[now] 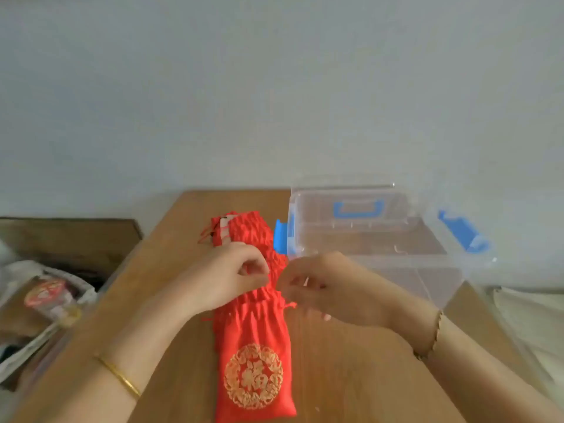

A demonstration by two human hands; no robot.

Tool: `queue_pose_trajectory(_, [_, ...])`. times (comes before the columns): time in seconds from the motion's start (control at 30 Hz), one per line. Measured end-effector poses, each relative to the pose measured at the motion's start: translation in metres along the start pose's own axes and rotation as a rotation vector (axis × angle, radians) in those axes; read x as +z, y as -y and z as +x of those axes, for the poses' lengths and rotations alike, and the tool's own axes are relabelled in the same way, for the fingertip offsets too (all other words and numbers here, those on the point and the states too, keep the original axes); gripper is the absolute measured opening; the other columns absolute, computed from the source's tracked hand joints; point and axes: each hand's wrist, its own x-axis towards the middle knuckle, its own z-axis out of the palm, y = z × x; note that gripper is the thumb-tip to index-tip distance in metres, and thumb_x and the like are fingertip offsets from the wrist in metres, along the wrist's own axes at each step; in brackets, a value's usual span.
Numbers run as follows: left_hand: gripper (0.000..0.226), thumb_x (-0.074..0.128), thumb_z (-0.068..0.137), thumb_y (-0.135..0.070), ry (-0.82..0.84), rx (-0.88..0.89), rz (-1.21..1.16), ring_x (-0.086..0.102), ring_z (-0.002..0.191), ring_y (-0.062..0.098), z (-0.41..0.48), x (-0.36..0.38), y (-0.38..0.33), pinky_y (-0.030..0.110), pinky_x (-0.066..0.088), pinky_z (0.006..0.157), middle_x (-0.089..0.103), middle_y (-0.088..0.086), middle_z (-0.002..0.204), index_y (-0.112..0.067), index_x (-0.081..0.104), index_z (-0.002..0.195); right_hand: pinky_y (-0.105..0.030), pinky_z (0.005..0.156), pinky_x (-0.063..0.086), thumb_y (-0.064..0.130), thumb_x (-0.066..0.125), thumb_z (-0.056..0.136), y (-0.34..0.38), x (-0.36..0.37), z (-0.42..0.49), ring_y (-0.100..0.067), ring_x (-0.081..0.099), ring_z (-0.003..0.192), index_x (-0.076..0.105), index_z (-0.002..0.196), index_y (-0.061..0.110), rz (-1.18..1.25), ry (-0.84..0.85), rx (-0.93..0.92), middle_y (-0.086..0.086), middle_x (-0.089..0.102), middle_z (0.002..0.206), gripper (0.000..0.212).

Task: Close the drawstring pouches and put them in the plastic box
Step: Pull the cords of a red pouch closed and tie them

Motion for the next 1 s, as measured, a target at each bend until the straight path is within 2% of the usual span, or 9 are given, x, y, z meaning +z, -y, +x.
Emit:
queue_pose_trajectory(0.13, [0.012, 0.074, 0.074, -0.029, -0.087, 0.070, 0.068, 0.052, 0.077, 0.004, -0.007, 0.041, 0.022, 0.018, 0.040, 0.072, 0.054, -0.006, 0.089, -0.028, 0.065, 0.081, -0.017, 0.051, 0.049, 0.019, 0.055, 0.090, -0.036, 0.044, -0.010, -0.017, 0.066, 0.068, 0.067, 0.095, 0.015, -0.051, -0.160, -0.037, -0.003, 0.067, 0.082, 0.013])
queue_pose_trajectory(0.2, [0.012, 0.075, 0.073, -0.028, -0.138, 0.100, 0.094, 0.049, 0.078, 0.005, -0.008, 0.056, 0.022, 0.022, 0.040, 0.076, 0.052, -0.005, 0.089, -0.028, 0.064, 0.078, -0.029, 0.053, 0.055, 0.014, 0.055, 0.089, -0.050, 0.059, -0.018, -0.019, 0.067, 0.068, 0.066, 0.096, 0.013, 0.032, -0.259, -0.009, -0.006, 0.067, 0.083, 0.013])
queue_pose_trajectory(0.4, [0.007, 0.070, 0.078, -0.029, -0.340, 0.165, 0.225, 0.042, 0.101, 0.015, -0.016, 0.071, 0.010, 0.022, 0.022, 0.090, 0.049, -0.004, 0.097, -0.023, 0.066, 0.077, -0.043, 0.057, 0.055, 0.022, 0.055, 0.089, -0.056, 0.090, -0.039, -0.019, 0.067, 0.066, 0.058, 0.106, 0.024, 0.196, -0.473, 0.042, 0.002, 0.060, 0.097, 0.018])
queue_pose_trajectory(0.5, [0.008, 0.070, 0.077, -0.028, -0.385, 0.240, 0.088, 0.043, 0.099, 0.012, -0.024, 0.077, -0.011, 0.020, 0.028, 0.089, 0.051, -0.006, 0.096, -0.025, 0.064, 0.074, -0.034, 0.052, 0.054, 0.022, 0.056, 0.090, -0.056, 0.091, -0.042, -0.017, 0.065, 0.062, 0.055, 0.115, 0.023, 0.236, -0.458, 0.021, 0.005, 0.056, 0.107, 0.025])
queue_pose_trajectory(0.6, [0.008, 0.071, 0.077, -0.023, -0.403, 0.315, -0.018, 0.047, 0.080, 0.003, -0.026, 0.082, -0.030, 0.007, 0.032, 0.077, 0.054, -0.005, 0.089, -0.022, 0.063, 0.074, -0.025, 0.048, 0.049, 0.015, 0.054, 0.091, -0.059, 0.079, -0.050, -0.007, 0.057, 0.049, 0.062, 0.091, 0.016, 0.180, -0.489, 0.007, 0.016, 0.061, 0.064, 0.008])
queue_pose_trajectory(0.67, [0.010, 0.068, 0.080, -0.024, -0.376, 0.302, -0.100, 0.050, 0.083, 0.002, -0.025, 0.085, -0.033, 0.007, 0.034, 0.076, 0.057, -0.004, 0.095, -0.020, 0.063, 0.086, -0.022, 0.048, 0.047, 0.012, 0.054, 0.091, -0.063, 0.071, -0.059, -0.004, 0.055, 0.047, 0.063, 0.081, 0.012, 0.203, -0.512, -0.006, 0.015, 0.059, 0.054, 0.013])
queue_pose_trajectory(0.8, [0.029, 0.058, 0.088, -0.031, -0.204, 0.212, -0.312, 0.050, 0.103, -0.009, -0.022, 0.092, -0.029, 0.011, 0.038, 0.093, 0.056, -0.015, 0.114, -0.026, 0.053, 0.117, -0.025, 0.052, 0.050, 0.007, 0.052, 0.092, -0.070, 0.054, -0.068, -0.009, 0.060, 0.059, 0.063, 0.083, 0.009, 0.313, -0.536, -0.048, 0.001, 0.061, 0.068, 0.014])
queue_pose_trajectory(0.9, [0.018, 0.055, 0.091, -0.027, -0.175, 0.208, -0.479, 0.052, 0.095, -0.018, -0.025, 0.100, -0.027, 0.003, 0.039, 0.086, 0.058, -0.023, 0.106, -0.033, 0.056, 0.108, -0.024, 0.052, 0.050, 0.006, 0.051, 0.092, -0.077, 0.045, -0.071, -0.010, 0.059, 0.061, 0.063, 0.087, 0.003, 0.357, -0.589, -0.060, -0.002, 0.060, 0.070, 0.014])
queue_pose_trajectory(1.0, [0.018, 0.057, 0.090, -0.020, -0.229, 0.200, -0.577, 0.059, 0.086, -0.005, -0.025, 0.106, -0.024, 0.011, 0.046, 0.079, 0.065, -0.009, 0.098, -0.031, 0.060, 0.104, -0.026, 0.054, 0.051, 0.008, 0.051, 0.092, -0.085, 0.043, -0.072, -0.011, 0.059, 0.061, 0.063, 0.087, 0.001, 0.328, -0.635, -0.010, -0.004, 0.061, 0.071, 0.015])
